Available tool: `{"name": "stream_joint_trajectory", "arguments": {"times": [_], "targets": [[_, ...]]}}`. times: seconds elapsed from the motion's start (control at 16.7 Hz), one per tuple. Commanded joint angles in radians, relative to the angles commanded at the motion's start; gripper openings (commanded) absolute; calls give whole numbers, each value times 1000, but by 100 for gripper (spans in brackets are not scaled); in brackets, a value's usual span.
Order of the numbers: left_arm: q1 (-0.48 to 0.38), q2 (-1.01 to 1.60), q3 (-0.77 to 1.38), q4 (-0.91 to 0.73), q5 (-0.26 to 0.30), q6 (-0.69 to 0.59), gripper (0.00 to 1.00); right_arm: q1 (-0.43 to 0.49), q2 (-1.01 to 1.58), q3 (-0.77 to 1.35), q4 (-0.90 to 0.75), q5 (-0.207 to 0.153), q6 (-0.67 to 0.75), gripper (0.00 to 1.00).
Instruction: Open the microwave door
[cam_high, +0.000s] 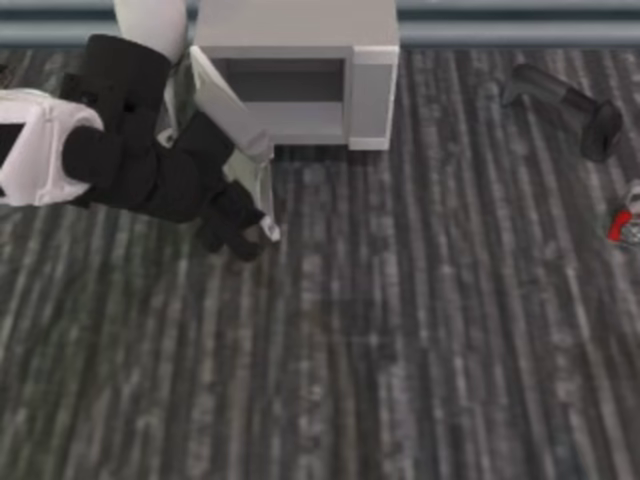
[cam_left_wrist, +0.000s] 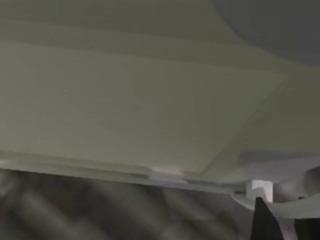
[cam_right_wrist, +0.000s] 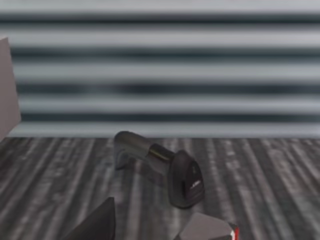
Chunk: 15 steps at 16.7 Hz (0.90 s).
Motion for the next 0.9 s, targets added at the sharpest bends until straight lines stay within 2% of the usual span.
{"name": "stream_joint_trajectory", "arguments": {"times": [0.48,0.9], "targets": [[-5,0,-4,-3,7,-1,0,0,0,0,0,0,0,100],[36,0,8,-44,54,89,0,0,0,0,0,0,0,100]]}}
